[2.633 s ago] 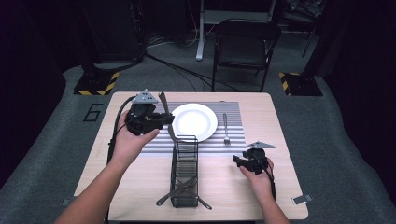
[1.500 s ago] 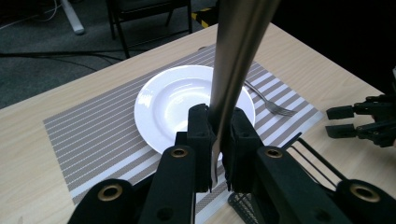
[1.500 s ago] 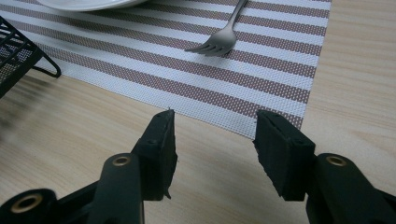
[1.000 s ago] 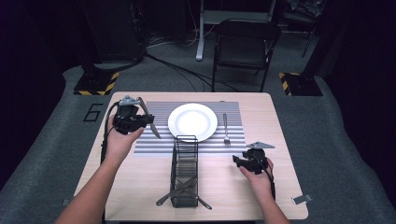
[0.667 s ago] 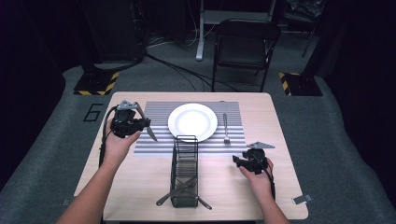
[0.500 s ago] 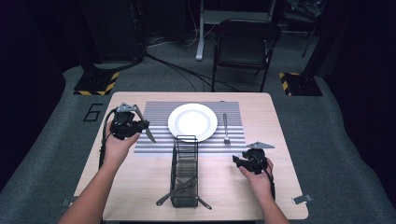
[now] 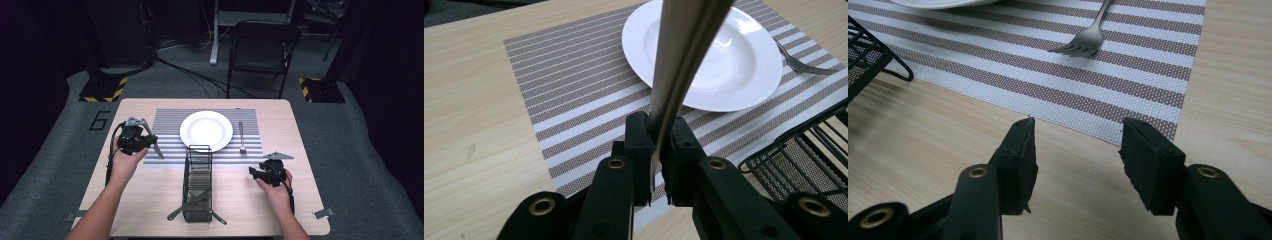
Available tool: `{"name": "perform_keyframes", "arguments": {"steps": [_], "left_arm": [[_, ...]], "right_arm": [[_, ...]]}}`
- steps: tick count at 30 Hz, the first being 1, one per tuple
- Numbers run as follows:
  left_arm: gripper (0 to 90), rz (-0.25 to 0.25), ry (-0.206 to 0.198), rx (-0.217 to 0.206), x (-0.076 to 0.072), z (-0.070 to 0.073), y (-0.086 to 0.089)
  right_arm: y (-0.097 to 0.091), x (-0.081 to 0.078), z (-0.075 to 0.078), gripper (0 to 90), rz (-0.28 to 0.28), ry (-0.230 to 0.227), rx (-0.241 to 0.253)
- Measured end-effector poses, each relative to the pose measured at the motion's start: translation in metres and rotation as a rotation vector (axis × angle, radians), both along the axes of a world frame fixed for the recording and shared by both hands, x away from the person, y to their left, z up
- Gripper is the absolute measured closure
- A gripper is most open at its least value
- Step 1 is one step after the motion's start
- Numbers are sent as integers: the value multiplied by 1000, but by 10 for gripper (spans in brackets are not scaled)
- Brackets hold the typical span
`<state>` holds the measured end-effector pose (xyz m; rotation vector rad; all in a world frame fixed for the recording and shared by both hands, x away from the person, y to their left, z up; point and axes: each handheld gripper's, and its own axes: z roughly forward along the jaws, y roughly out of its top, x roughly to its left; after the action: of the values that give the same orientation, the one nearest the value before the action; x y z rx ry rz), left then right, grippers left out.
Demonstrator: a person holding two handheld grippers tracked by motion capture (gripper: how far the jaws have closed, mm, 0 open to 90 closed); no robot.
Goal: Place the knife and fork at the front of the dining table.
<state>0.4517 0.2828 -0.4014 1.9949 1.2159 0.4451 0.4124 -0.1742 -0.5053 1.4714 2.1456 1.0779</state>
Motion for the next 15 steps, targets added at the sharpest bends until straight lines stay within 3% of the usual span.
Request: {"name": "perform_keyframes", "arguments": {"steps": [7, 15], "left_arm": [[823, 7, 15, 13, 2, -6, 0], [822, 18, 2, 10, 7, -7, -6]], "right_arm": [[1, 0, -1, 477, 2, 3, 0], [1, 0, -1, 477, 3, 6, 0]]}}
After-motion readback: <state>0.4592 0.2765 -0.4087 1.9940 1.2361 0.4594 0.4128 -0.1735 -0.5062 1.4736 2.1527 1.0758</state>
